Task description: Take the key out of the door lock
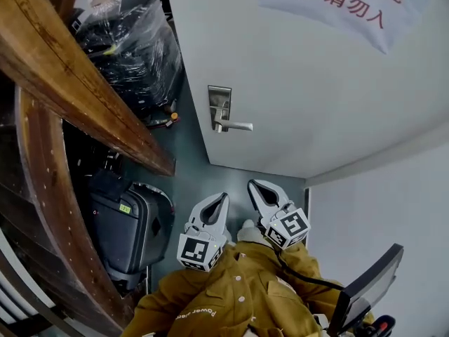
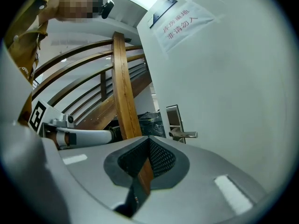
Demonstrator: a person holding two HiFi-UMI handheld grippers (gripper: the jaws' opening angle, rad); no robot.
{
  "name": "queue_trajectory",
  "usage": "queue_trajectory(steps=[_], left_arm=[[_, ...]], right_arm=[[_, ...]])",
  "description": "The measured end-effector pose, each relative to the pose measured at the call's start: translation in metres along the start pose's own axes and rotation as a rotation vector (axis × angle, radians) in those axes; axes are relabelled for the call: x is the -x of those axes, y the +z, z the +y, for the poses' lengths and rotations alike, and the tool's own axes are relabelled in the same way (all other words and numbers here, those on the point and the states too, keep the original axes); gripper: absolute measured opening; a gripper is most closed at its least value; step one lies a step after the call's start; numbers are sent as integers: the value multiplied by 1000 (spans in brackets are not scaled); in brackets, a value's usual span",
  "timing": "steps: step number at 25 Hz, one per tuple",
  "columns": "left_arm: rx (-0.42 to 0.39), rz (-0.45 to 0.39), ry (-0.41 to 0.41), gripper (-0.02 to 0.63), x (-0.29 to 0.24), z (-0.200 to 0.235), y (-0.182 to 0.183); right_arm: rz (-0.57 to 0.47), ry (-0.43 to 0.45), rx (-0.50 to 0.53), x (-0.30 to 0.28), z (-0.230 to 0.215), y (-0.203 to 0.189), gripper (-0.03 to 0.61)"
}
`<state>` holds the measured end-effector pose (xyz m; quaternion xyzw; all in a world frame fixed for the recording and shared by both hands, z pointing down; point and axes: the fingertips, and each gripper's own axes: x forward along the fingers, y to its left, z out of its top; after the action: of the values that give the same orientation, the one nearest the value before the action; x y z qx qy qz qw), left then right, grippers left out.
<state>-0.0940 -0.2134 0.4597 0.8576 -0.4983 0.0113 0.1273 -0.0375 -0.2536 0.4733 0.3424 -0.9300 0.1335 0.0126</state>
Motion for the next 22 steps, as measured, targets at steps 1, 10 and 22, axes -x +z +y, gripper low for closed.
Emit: queue_trajectory(steps=[1,10,22], left_arm=[[1,3,4,-3,-3,1,0],[9,15,75,-3,-15,17,2],[38,42,174,-3,0,40,-6]], right_arm=[[6,14,-9,-7,-3,-2,6],[-4,167,-537,-104,-63,-54,107],[-92,138,-1163,-222,-129,-106,166]])
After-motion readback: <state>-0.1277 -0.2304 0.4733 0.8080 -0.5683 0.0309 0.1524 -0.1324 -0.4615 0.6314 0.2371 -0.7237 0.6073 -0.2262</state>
